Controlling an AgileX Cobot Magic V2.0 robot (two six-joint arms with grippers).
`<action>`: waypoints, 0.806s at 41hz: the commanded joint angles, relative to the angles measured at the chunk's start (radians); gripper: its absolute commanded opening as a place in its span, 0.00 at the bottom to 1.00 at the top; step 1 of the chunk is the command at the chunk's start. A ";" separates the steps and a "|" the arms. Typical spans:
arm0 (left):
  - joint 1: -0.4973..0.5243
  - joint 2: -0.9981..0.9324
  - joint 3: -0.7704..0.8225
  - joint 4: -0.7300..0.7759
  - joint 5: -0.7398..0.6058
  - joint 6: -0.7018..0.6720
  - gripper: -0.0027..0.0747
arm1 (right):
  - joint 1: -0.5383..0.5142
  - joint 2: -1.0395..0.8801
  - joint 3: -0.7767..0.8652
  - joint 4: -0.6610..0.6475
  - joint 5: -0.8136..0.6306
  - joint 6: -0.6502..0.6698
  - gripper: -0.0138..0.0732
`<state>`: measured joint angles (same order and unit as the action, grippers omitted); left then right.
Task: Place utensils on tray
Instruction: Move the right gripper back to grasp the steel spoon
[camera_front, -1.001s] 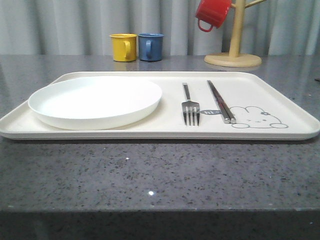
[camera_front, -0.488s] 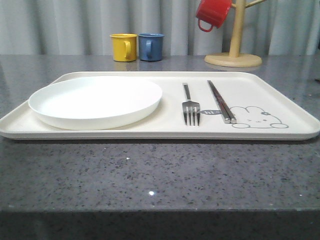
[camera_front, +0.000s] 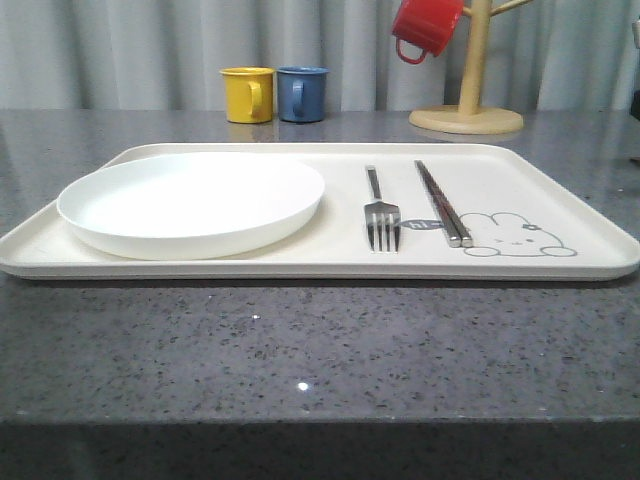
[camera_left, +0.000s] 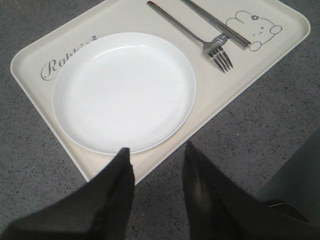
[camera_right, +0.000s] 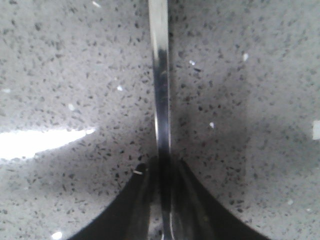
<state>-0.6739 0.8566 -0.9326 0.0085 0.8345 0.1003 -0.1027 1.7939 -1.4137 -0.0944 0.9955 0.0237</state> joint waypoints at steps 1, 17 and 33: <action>-0.009 -0.003 -0.025 -0.001 -0.069 -0.008 0.33 | -0.005 -0.043 -0.030 -0.003 -0.013 -0.013 0.32; -0.009 -0.003 -0.025 -0.001 -0.069 -0.008 0.33 | -0.005 -0.048 -0.046 0.006 -0.003 -0.024 0.15; -0.009 -0.003 -0.025 -0.001 -0.069 -0.008 0.33 | 0.112 -0.192 -0.103 0.078 0.080 -0.024 0.15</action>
<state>-0.6739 0.8566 -0.9326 0.0085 0.8345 0.1003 -0.0250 1.6863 -1.4824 -0.0416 1.0621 0.0096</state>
